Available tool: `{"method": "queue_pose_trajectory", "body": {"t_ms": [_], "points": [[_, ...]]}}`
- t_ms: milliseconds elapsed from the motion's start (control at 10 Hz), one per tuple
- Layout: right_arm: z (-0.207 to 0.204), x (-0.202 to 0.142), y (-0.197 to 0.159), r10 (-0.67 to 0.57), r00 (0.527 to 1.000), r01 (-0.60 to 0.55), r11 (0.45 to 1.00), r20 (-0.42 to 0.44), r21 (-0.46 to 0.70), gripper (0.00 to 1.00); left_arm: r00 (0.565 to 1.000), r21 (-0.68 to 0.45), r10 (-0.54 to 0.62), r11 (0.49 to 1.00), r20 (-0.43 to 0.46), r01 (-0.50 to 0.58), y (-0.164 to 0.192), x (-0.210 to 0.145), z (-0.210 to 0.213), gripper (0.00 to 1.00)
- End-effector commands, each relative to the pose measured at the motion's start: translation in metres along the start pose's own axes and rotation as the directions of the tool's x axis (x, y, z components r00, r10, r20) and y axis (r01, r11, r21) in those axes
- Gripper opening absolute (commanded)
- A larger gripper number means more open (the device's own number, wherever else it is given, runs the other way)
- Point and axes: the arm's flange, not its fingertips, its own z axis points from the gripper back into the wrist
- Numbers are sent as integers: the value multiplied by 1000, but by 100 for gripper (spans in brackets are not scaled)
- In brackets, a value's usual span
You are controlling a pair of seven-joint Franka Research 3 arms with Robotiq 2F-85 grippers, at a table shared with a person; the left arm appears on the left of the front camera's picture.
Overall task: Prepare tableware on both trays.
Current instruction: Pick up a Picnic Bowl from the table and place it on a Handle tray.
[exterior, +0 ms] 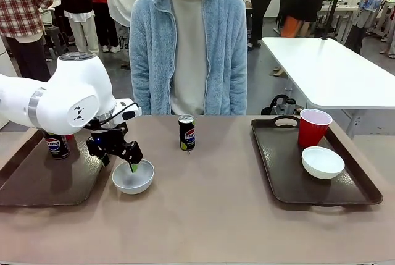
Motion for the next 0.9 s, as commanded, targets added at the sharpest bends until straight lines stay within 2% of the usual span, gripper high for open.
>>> {"method": "queue_pose_trajectory", "body": {"t_ms": [0,100,200,300,400,500,600,800], "points": [[-8,-8,-1,34,997,-34,999,69,2,100,999,23,45,999,-11,-44,-8,5,-1,100],[0,0,0,0,1000,0,1000,0,0,100,999,18,41,999,-10,-41,-8,6,-3,100],[0,0,0,0,1000,0,1000,0,0,100,999,12,32,999,-14,-32,-8,5,-3,40],[0,0,0,0,1000,0,1000,0,0,100,999,11,36,999,-20,-36,-8,3,-2,40],[0,0,0,0,1000,0,1000,0,0,100,999,12,35,999,-14,-35,-7,5,-2,0],[0,0,0,0,1000,0,1000,0,0,100,999,17,38,999,-12,-38,-7,5,0,34],[0,0,0,0,1000,0,1000,0,0,100,999,21,41,999,-21,-40,-7,3,1,0],[0,0,0,0,1000,0,1000,0,0,100,999,14,38,999,-25,-37,-8,0,4,0]]}}
